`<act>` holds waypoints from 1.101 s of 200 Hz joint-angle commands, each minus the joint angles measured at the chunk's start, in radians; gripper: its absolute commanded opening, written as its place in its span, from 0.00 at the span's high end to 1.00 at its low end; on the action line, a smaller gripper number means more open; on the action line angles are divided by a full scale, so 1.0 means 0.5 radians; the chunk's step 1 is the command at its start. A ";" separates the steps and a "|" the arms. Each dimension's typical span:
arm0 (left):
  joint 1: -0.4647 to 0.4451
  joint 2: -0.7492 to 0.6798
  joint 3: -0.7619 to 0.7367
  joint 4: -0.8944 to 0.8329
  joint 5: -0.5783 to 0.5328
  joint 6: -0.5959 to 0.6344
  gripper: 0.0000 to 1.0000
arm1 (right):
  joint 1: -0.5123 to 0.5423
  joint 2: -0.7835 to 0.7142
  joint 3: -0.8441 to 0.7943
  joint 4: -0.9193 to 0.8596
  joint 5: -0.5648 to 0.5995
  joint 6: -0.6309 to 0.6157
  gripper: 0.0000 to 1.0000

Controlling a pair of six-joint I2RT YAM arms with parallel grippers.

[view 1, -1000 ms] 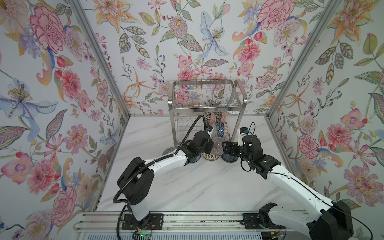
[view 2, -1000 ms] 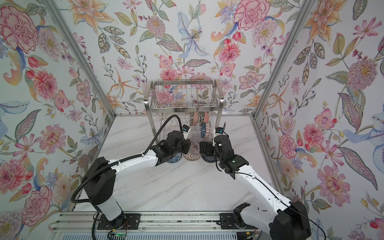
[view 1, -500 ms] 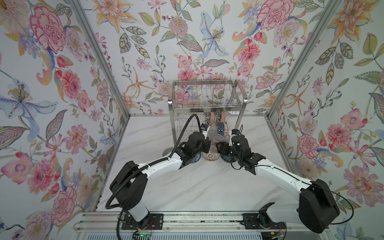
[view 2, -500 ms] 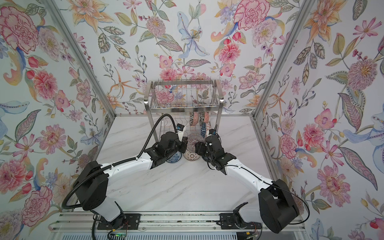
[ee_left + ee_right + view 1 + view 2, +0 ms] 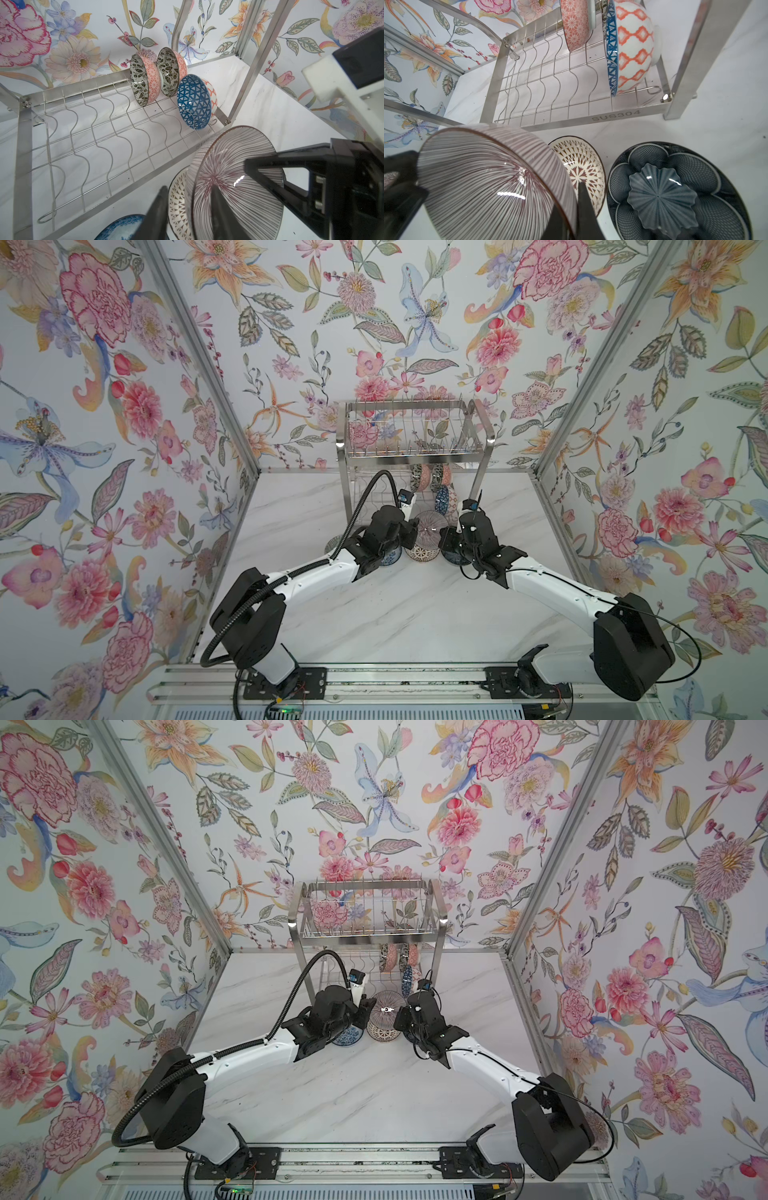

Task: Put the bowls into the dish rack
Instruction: 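Close right gripper on purple-striped bowl rim while left gripper releases and withdraws, then lower purple-striped bowl upright into a rack slot with right gripper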

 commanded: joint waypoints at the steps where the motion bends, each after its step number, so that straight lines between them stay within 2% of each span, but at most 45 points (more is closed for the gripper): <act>1: 0.092 -0.219 0.063 -0.261 0.073 0.096 0.01 | 0.018 -0.066 0.124 -0.004 0.118 -0.146 1.00; 40: 0.397 -0.521 0.075 -0.773 0.145 0.320 0.01 | 0.048 0.000 0.299 -0.144 0.387 -0.406 1.00; 65: 0.611 -0.648 0.036 -0.950 0.135 0.491 0.01 | 0.081 0.070 0.423 -0.253 0.620 -0.567 1.00; 89: 0.815 -0.748 -0.099 -0.895 0.157 0.580 0.01 | 0.114 0.153 0.534 -0.358 0.822 -0.690 1.00; 116: 0.923 -0.866 -0.271 -0.716 0.143 0.583 0.01 | 0.128 0.315 0.701 -0.458 1.000 -0.840 1.00; 136: 1.059 -0.894 -0.356 -0.671 0.234 0.581 0.01 | 0.170 0.480 0.882 -0.539 1.132 -0.982 1.00; 166: 1.093 -0.896 -0.411 -0.649 0.215 0.608 0.01 | 0.208 0.711 1.119 -0.568 1.383 -1.201 1.00; 220: 1.163 -0.853 -0.425 -0.628 0.258 0.608 0.00 | 0.260 1.076 1.455 -0.476 1.662 -1.557 1.00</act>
